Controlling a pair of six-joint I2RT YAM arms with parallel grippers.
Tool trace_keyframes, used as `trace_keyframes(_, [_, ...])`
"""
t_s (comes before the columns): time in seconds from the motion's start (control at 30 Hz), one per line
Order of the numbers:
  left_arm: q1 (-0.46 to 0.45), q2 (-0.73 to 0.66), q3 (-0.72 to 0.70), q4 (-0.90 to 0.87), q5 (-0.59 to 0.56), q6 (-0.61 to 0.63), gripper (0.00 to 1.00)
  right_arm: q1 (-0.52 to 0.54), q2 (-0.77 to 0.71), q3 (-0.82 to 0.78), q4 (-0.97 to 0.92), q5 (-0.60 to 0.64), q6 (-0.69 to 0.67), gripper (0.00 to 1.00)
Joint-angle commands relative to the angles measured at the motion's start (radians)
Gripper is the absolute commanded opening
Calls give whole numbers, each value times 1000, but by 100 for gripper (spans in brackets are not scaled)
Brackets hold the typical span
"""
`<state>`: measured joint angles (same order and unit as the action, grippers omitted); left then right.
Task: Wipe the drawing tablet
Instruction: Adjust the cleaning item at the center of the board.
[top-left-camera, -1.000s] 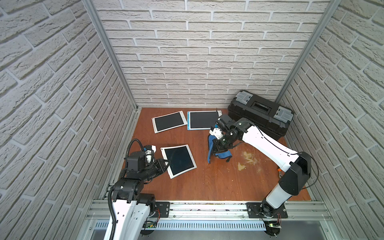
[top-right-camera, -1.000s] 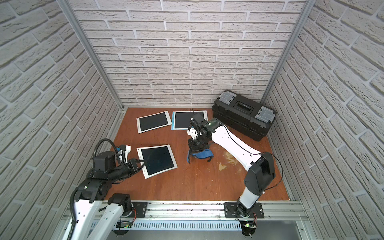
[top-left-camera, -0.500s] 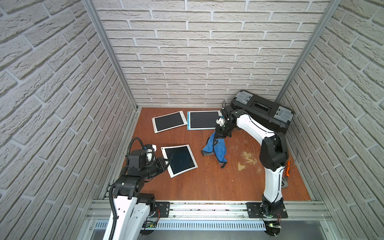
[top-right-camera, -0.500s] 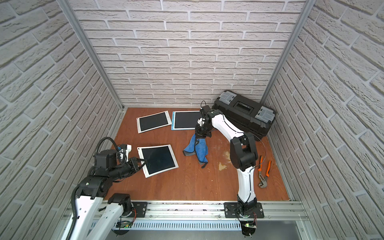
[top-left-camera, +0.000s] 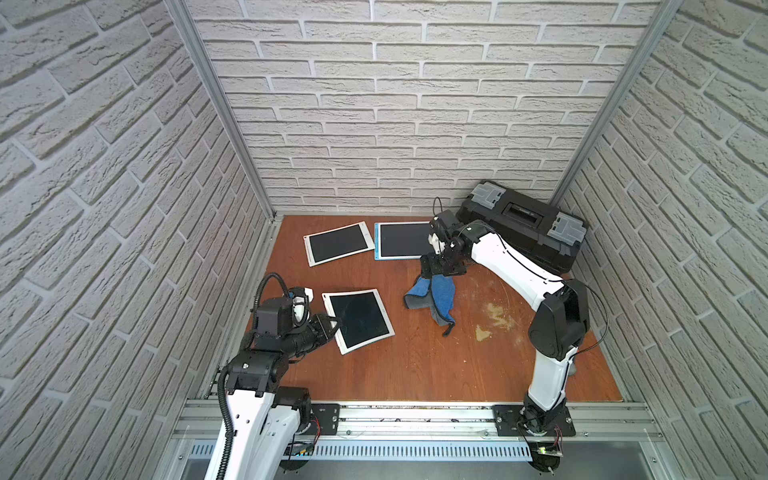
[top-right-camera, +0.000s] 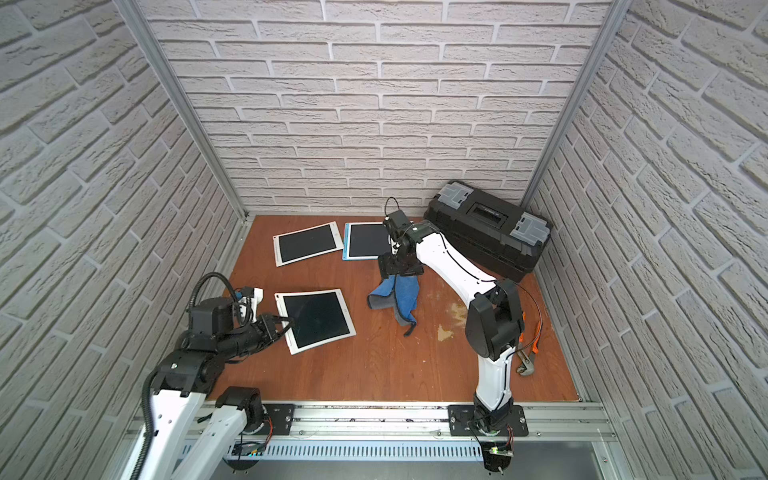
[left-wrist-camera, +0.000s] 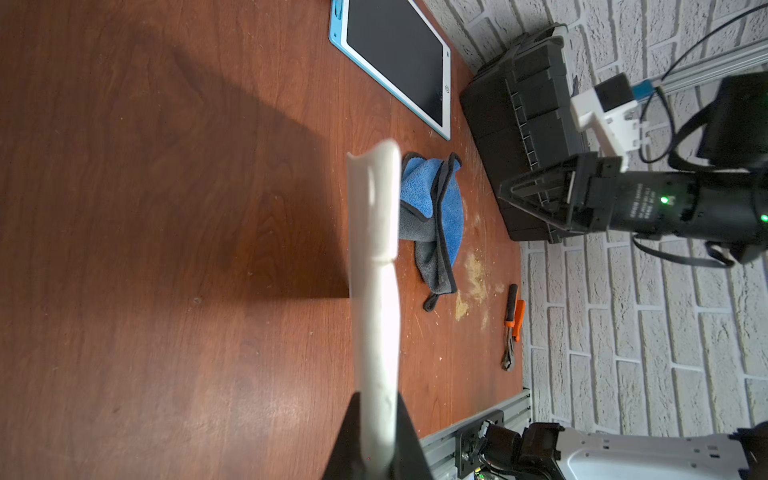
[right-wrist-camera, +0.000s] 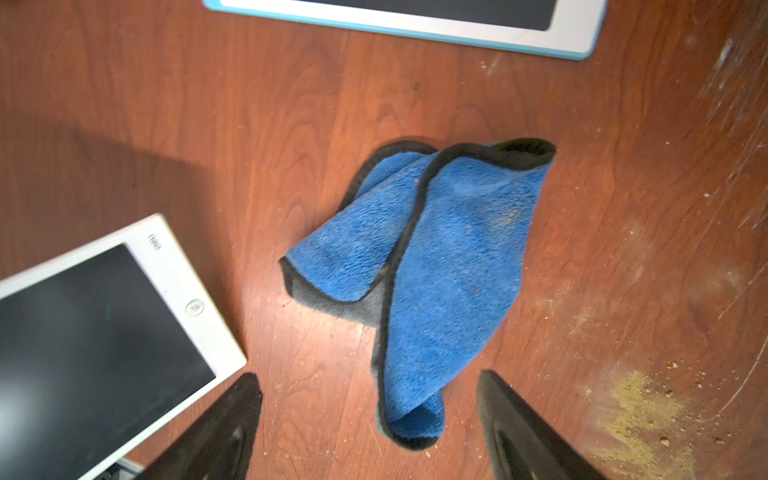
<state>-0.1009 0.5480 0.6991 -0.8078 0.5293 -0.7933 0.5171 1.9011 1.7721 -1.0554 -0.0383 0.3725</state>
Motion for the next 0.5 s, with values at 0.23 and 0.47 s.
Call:
trace_keyframes(0.23, [4, -32, 37, 11, 1, 20, 0, 0, 223, 57, -15, 112, 87, 82])
trace_keyframes(0.47, [4, -31, 32, 17, 8, 22, 0, -3, 312, 80, -47, 190, 130, 83])
